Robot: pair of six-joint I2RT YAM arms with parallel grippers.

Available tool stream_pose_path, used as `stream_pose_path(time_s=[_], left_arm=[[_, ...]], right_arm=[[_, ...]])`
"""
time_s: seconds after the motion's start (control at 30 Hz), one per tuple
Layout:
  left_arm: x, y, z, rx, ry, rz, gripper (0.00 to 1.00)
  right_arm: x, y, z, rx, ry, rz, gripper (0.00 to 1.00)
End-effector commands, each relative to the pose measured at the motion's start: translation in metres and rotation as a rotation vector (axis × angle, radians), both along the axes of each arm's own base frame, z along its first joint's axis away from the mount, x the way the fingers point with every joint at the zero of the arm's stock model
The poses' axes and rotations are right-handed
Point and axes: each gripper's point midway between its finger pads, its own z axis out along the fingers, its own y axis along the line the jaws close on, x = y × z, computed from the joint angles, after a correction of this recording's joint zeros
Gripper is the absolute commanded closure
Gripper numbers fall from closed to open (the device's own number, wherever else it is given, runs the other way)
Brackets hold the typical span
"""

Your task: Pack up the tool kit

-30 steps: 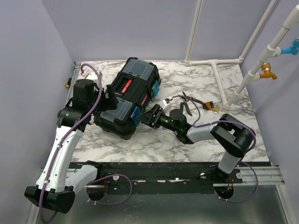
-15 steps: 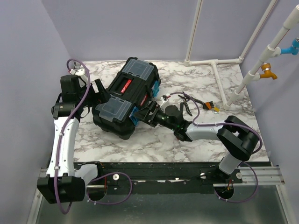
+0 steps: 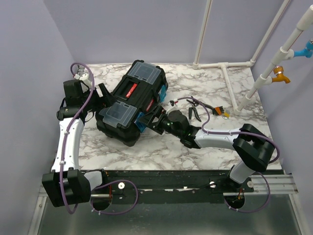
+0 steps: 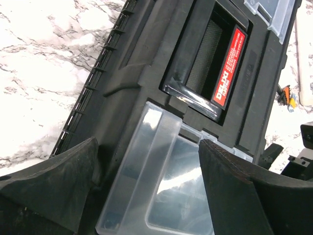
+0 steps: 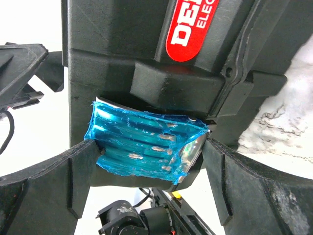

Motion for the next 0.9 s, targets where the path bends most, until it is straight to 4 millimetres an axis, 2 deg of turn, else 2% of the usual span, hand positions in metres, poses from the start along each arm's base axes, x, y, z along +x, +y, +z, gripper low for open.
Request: stream_pose_path(time_s=[0.0, 0.17, 0.4, 0.53, 0.73, 0.87], left_arm=[[-0.019, -0.032, -0.021, -0.156, 0.12, -0.124, 0.19], [-0.02, -0.033, -0.021, -0.16, 0.114, -0.128, 0.23], [-0.021, -0.035, -0.024, -0.173, 0.127, -0.14, 0.24], [-0.022, -0.036, -0.028, -0.179, 0.141, -0.142, 0.25], [-0.021, -0.038, -0.03, -0.195, 0.14, -0.145, 0.25], [-0.022, -0.041, -0.034, -0.23, 0.161, -0.15, 0.26]], right_arm=[[0.008, -0.012, -0.007, -0.066, 0.044, -0.095, 0.05], [0.005, -0.019, -0.015, -0.102, 0.06, -0.104, 0.1], [-0.004, -0.014, -0.031, -0.075, 0.084, -0.059, 0.25], [-0.004, -0.016, -0.035, -0.086, 0.091, -0.062, 0.32], [-0.004, -0.017, -0.047, -0.102, 0.102, -0.067, 0.49], [-0.003, -0.014, -0.059, -0.119, 0.114, -0.064, 0.55]])
